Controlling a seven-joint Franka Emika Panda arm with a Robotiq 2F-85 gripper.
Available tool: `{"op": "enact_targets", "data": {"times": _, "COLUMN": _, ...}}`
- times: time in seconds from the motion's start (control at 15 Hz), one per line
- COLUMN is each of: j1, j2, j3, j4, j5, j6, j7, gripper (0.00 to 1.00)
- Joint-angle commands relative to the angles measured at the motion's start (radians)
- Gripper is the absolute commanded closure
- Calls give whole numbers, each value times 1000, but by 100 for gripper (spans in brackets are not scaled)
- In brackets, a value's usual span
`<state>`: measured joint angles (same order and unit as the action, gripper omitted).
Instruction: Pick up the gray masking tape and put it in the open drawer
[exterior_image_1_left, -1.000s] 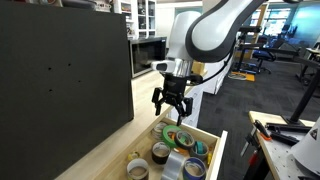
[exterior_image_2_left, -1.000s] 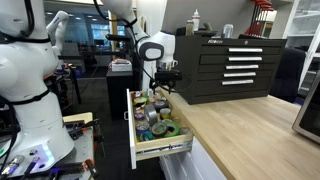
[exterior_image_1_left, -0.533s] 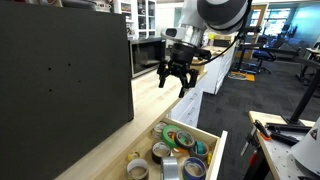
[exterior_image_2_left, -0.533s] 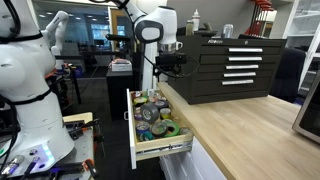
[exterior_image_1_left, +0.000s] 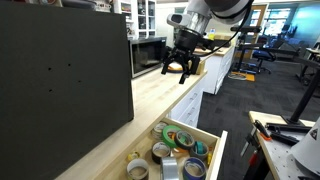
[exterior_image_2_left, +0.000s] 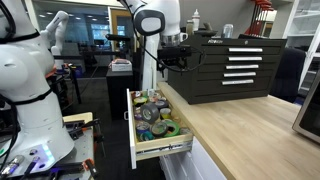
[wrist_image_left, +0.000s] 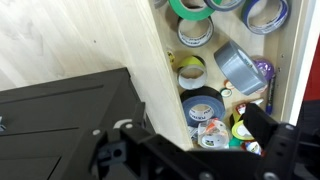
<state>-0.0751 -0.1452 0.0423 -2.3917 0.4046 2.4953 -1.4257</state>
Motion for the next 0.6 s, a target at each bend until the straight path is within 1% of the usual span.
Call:
{"op": "enact_targets", "data": {"times": 0.0, "j1": 48, "j2": 0, "j3": -45, "j4": 0, "j5": -12, "j6": 1, "j7": 13, "gripper": 0}}
{"op": "enact_targets", "data": {"times": 0.53, "j1": 52, "j2": 0, "j3": -44, "j4": 0, "j5": -12, "j6": 0, "j7": 21, "gripper": 0}}
